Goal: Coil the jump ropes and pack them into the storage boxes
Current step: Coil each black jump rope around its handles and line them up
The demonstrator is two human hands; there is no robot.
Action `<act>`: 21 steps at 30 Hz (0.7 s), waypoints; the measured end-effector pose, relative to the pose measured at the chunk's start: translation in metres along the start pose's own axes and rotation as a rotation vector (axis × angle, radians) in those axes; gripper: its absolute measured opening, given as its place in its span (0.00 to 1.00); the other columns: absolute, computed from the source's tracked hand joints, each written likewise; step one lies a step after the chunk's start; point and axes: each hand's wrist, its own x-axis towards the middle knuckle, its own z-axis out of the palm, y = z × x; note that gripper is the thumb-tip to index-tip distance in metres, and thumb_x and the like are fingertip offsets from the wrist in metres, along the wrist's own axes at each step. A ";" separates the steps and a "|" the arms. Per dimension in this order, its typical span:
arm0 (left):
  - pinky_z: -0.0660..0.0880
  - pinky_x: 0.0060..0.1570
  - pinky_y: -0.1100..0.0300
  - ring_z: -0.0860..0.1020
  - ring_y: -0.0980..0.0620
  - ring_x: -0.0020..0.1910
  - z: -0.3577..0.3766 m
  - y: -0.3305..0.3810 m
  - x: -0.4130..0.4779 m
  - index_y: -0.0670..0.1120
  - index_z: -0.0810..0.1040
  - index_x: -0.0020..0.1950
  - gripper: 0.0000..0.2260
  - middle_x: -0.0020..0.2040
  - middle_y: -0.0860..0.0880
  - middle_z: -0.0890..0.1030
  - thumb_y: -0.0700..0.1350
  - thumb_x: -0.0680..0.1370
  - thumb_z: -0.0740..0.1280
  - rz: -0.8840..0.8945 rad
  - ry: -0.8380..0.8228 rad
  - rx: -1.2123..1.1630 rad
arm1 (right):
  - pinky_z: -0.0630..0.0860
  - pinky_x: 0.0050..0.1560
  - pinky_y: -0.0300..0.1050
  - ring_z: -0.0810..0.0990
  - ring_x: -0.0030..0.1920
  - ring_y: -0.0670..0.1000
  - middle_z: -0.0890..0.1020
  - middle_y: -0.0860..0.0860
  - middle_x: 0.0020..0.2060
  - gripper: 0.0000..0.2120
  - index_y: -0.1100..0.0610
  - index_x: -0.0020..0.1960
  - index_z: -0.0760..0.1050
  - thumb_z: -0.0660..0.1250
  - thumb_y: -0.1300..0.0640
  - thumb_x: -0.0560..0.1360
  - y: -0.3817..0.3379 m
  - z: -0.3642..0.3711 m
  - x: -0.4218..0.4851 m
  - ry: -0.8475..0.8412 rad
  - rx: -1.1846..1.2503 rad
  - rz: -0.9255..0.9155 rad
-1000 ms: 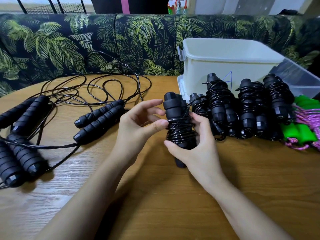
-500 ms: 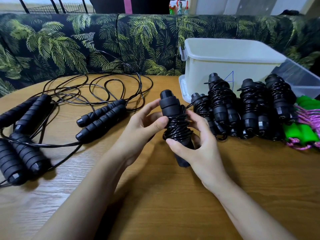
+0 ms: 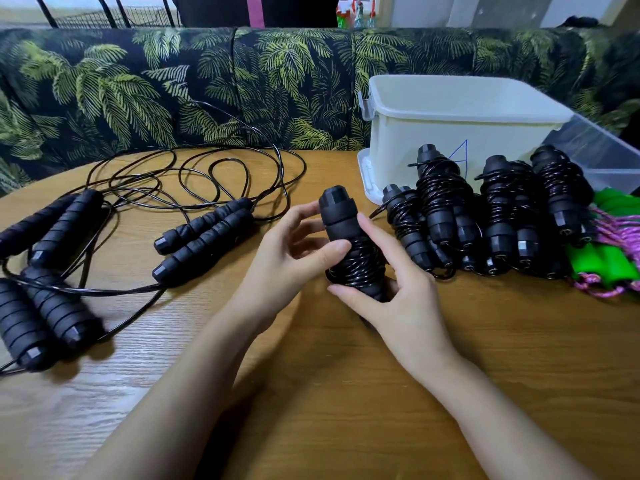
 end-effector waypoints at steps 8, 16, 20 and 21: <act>0.77 0.49 0.63 0.83 0.52 0.52 -0.004 0.005 0.001 0.48 0.74 0.65 0.22 0.53 0.50 0.85 0.43 0.72 0.72 0.025 -0.004 0.028 | 0.74 0.65 0.43 0.75 0.65 0.38 0.77 0.33 0.63 0.38 0.40 0.72 0.67 0.79 0.55 0.67 -0.004 -0.007 0.003 -0.053 0.049 0.032; 0.76 0.42 0.66 0.82 0.56 0.43 -0.004 0.005 0.001 0.48 0.77 0.58 0.19 0.43 0.50 0.85 0.46 0.68 0.76 0.052 0.102 0.029 | 0.69 0.68 0.39 0.74 0.66 0.40 0.78 0.37 0.64 0.36 0.36 0.69 0.67 0.78 0.51 0.66 -0.007 -0.008 0.006 -0.117 0.157 0.064; 0.75 0.40 0.67 0.81 0.59 0.40 -0.003 0.007 0.001 0.48 0.77 0.56 0.22 0.40 0.55 0.84 0.48 0.65 0.78 0.045 0.139 0.018 | 0.69 0.67 0.37 0.75 0.66 0.40 0.78 0.38 0.65 0.37 0.39 0.71 0.67 0.77 0.52 0.66 -0.007 -0.011 0.007 -0.149 0.202 0.078; 0.75 0.41 0.66 0.81 0.58 0.41 -0.004 0.006 0.001 0.48 0.77 0.57 0.23 0.41 0.54 0.85 0.48 0.65 0.78 0.038 0.129 0.003 | 0.69 0.67 0.36 0.75 0.65 0.40 0.78 0.38 0.64 0.36 0.39 0.71 0.67 0.77 0.54 0.67 -0.007 -0.011 0.007 -0.148 0.212 0.081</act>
